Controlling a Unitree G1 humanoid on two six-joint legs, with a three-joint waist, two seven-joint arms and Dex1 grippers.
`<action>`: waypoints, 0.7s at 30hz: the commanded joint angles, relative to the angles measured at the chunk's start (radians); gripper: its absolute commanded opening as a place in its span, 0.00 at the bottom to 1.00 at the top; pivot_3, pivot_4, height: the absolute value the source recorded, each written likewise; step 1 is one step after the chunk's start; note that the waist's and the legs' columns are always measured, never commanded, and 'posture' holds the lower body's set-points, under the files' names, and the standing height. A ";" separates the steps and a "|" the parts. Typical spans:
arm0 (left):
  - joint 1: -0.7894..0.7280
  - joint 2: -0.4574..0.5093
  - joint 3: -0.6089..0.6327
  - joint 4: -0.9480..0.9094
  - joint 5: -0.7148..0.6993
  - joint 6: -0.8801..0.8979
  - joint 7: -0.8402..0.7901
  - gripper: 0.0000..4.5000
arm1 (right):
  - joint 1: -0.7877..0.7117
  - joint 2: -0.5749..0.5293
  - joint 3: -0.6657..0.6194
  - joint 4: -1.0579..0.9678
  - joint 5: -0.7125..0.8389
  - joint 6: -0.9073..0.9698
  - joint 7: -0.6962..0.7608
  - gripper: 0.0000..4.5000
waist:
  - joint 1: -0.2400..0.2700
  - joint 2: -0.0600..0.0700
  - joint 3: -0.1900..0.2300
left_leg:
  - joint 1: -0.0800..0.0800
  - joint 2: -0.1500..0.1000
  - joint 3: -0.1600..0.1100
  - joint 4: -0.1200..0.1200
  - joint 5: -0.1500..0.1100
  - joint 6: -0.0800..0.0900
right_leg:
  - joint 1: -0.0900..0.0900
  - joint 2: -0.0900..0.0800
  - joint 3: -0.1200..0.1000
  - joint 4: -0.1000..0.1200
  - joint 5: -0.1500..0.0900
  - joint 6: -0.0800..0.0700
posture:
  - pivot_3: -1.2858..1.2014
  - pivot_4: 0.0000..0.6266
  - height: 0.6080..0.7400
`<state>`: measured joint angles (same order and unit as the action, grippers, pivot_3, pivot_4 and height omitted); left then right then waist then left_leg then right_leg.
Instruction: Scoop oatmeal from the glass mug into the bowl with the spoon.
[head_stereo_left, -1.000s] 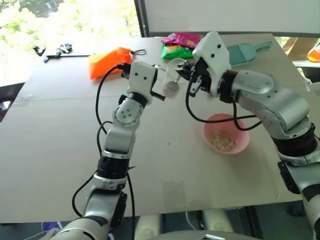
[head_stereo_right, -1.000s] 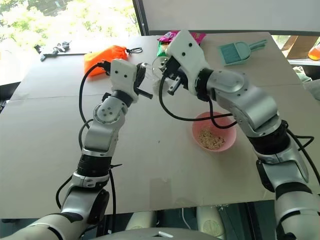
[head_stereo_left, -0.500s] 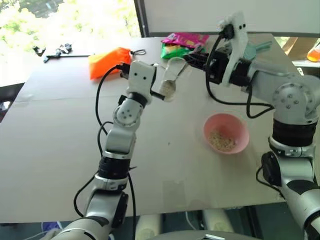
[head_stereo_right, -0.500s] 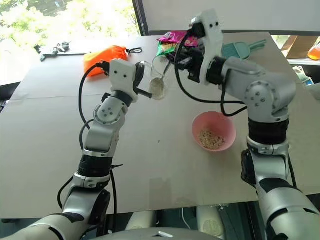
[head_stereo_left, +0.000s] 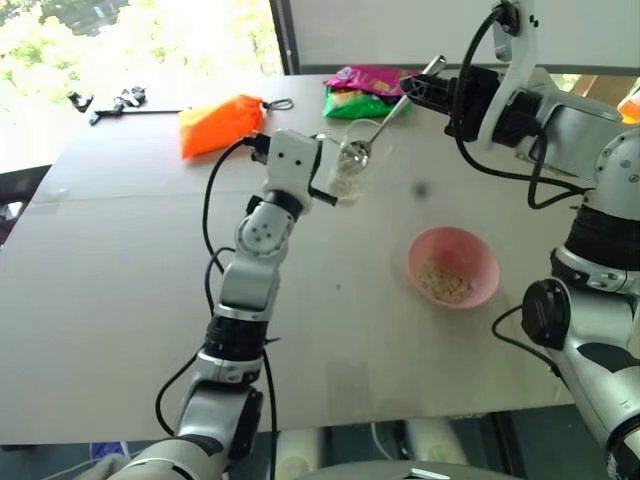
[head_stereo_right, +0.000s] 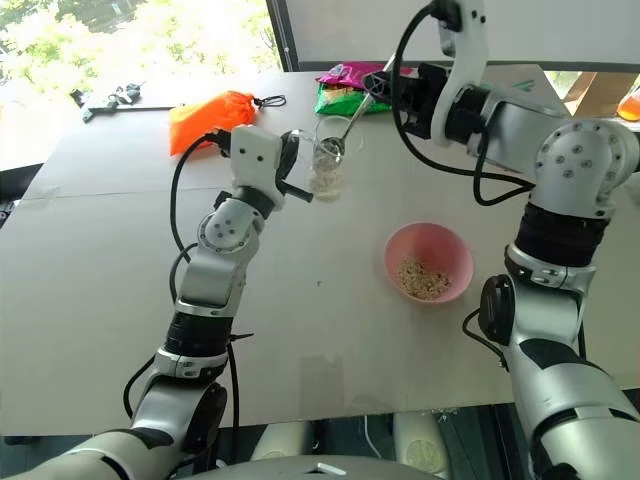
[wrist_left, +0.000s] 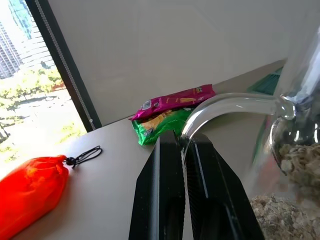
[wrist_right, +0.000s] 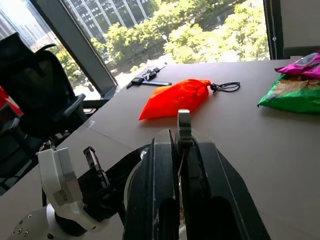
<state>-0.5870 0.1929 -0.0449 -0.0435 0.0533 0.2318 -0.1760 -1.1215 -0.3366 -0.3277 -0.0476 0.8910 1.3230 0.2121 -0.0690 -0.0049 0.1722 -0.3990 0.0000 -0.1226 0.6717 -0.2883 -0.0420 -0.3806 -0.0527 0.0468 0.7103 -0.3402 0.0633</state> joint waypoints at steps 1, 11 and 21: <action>-0.047 -0.017 -0.013 -0.003 -0.008 -0.042 -0.010 0.01 | -0.050 0.009 -0.106 -0.004 0.098 0.096 -0.049 0.00 | 0.000 0.000 0.000 | 0.000 0.000 0.000 0.000 0.000 0.000 | 0.000 0.000 0.000 0.000 0.000 0.000 | 0.52 0.24 1.00; -0.078 -0.037 -0.020 0.058 -0.015 -0.082 -0.045 0.01 | -0.067 0.087 -0.293 0.034 0.163 0.290 -0.194 0.00 | -0.001 0.000 0.000 | 0.000 0.000 0.001 0.000 0.000 0.000 | 0.000 0.000 0.000 0.001 0.000 0.000 | 0.52 0.24 1.00; -0.039 -0.039 -0.030 0.062 -0.006 -0.112 -0.067 0.01 | -0.150 0.076 -0.479 0.223 0.198 0.291 -0.397 0.00 | -0.001 0.000 0.000 | 0.000 0.000 0.001 0.000 0.000 0.000 | 0.000 0.000 0.001 0.001 0.000 0.000 | 0.52 0.24 1.00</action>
<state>-0.6240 0.1589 -0.0521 0.0492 0.0473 0.1580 -0.2344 -1.2287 -0.2486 -0.7798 0.1790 1.0316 1.6079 -0.1652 -0.0696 -0.0048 0.1722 -0.3992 0.0001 -0.1214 0.6718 -0.2882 -0.0419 -0.3807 -0.0527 0.0476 0.7112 -0.3402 0.0633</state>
